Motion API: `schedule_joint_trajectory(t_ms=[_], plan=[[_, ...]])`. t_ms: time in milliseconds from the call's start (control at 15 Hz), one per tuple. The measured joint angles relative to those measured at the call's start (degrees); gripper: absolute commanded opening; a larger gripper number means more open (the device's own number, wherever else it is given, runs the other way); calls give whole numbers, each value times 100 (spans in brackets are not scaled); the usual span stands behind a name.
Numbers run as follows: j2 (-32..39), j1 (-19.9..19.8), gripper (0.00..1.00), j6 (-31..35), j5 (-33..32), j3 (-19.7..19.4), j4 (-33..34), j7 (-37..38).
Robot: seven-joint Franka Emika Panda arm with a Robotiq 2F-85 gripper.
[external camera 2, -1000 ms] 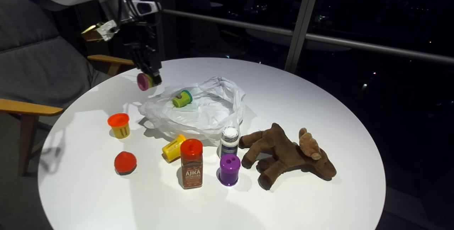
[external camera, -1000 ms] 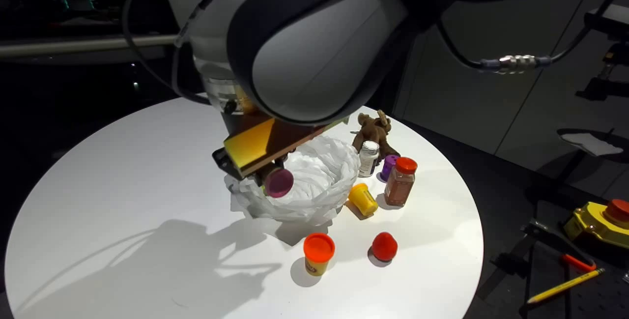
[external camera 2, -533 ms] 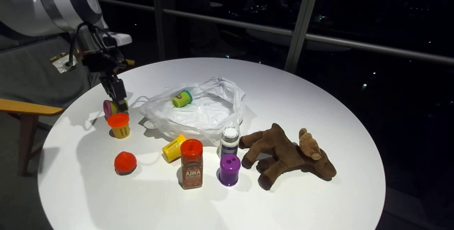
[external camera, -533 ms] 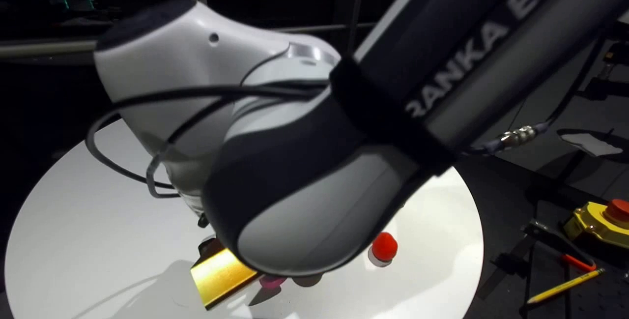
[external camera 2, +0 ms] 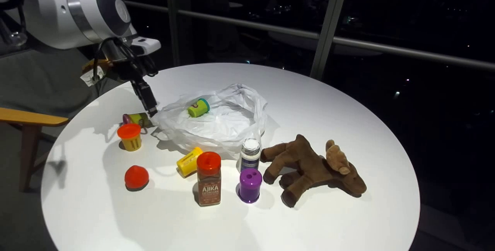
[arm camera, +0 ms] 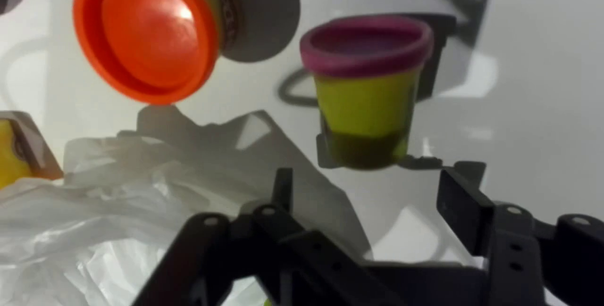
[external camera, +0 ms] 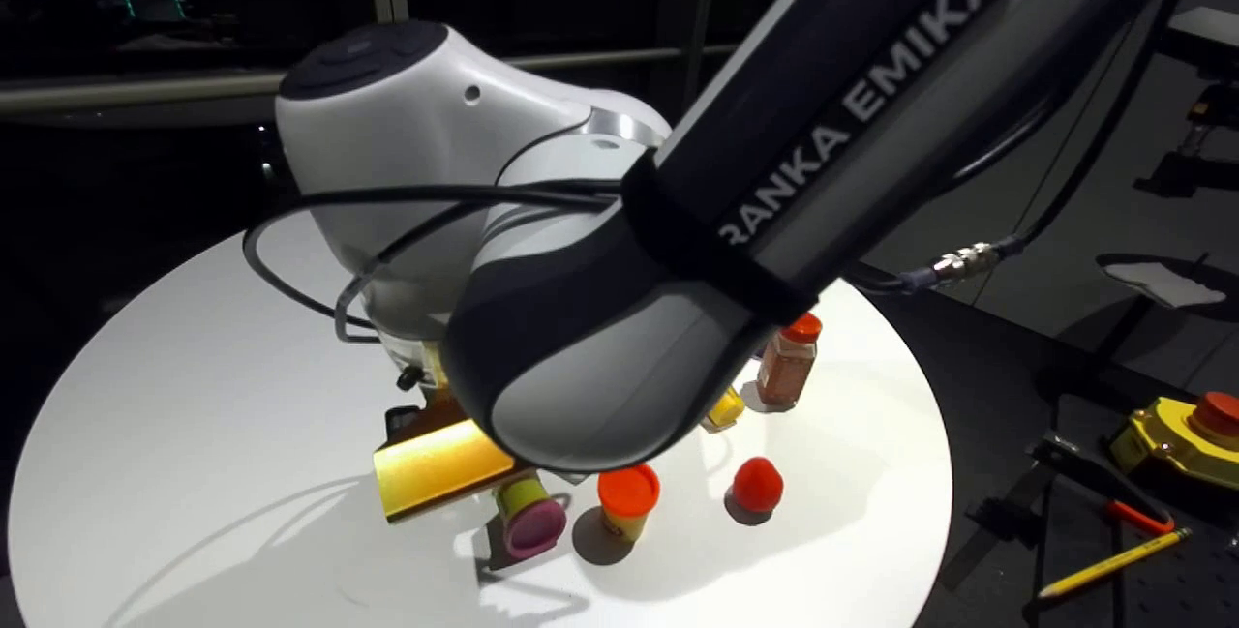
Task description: Remove the objects from the plastic and put them on the table.
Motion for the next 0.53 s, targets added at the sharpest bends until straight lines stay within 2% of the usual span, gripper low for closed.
schedule_joint_trajectory(t_ms=[333, 533], plan=[[-644, -31, 100, 89, -112, -396, -190, 355], [-851, -200, 100, 88, -240, -549, -213, 515]])
